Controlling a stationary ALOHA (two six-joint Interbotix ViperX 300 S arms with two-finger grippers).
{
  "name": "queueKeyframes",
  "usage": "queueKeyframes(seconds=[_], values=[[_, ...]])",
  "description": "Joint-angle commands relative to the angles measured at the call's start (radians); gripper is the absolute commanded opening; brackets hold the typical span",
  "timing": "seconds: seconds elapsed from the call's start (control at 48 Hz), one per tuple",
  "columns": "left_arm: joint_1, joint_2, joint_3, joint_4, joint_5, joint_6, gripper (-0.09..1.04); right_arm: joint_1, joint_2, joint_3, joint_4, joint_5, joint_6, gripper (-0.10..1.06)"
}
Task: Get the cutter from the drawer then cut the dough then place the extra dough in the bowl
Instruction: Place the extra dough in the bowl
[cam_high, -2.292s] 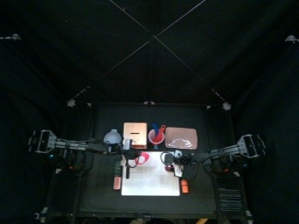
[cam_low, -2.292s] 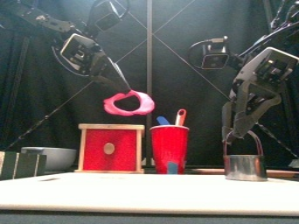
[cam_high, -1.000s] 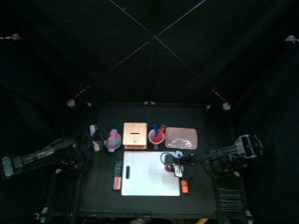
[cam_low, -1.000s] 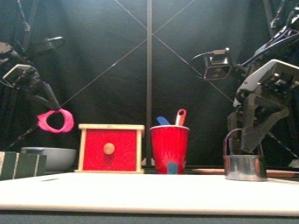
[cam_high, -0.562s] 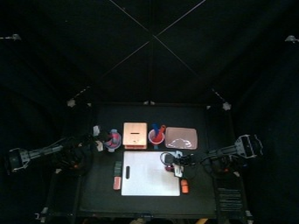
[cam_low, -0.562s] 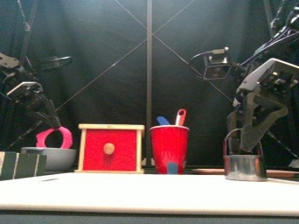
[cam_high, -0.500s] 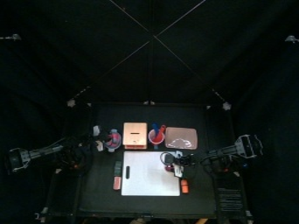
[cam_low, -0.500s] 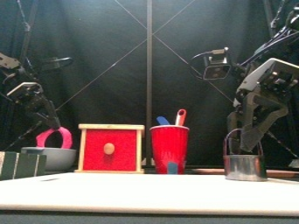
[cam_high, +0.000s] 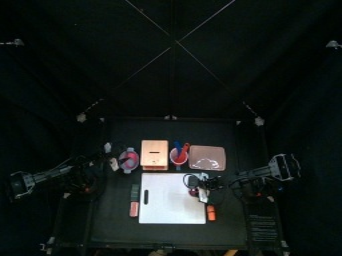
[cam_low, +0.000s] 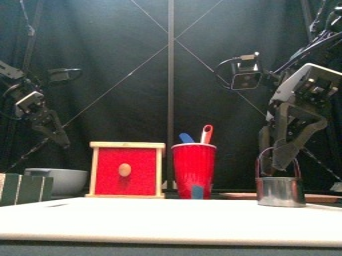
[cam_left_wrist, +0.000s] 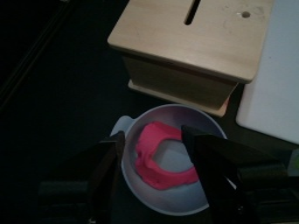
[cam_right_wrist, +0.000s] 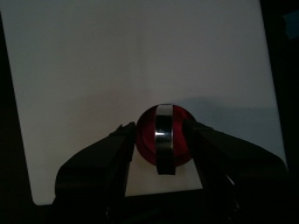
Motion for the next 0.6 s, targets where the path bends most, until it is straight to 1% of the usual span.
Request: queueKeyframes(seconds=[0.021, 0.083, 0.188, 0.25, 0.354, 0.458, 0.604], values=[[-0.020, 0.000, -0.015, -0.008, -0.034, 0.006, 0.89, 0.002, -0.029, -0.025, -0.008, -0.006, -0.002, 0.83], [-0.063, 0.000, -0.015, -0.005, -0.063, 0.009, 0.89, 0.002, -0.038, -0.029, -0.020, -0.011, -0.006, 0.83], [-0.163, 0.002, -0.014, 0.014, -0.140, 0.009, 0.89, 0.000, -0.057, -0.034, -0.046, -0.031, -0.003, 0.83], [-0.238, 0.002, -0.011, 0.023, -0.216, 0.005, 0.89, -0.005, -0.069, -0.038, -0.064, -0.051, -0.002, 0.83], [-0.333, 0.008, -0.008, 0.020, -0.344, 0.000, 0.89, -0.006, -0.097, -0.040, -0.086, -0.101, -0.002, 0.83], [-0.414, 0.025, -0.003, 0.015, -0.472, -0.002, 0.88, -0.023, -0.118, -0.032, -0.104, -0.201, -0.003, 0.83], [-0.500, 0.071, -0.005, 0.009, -0.589, -0.003, 0.88, -0.051, -0.124, -0.009, -0.123, -0.359, -0.005, 0.83]])
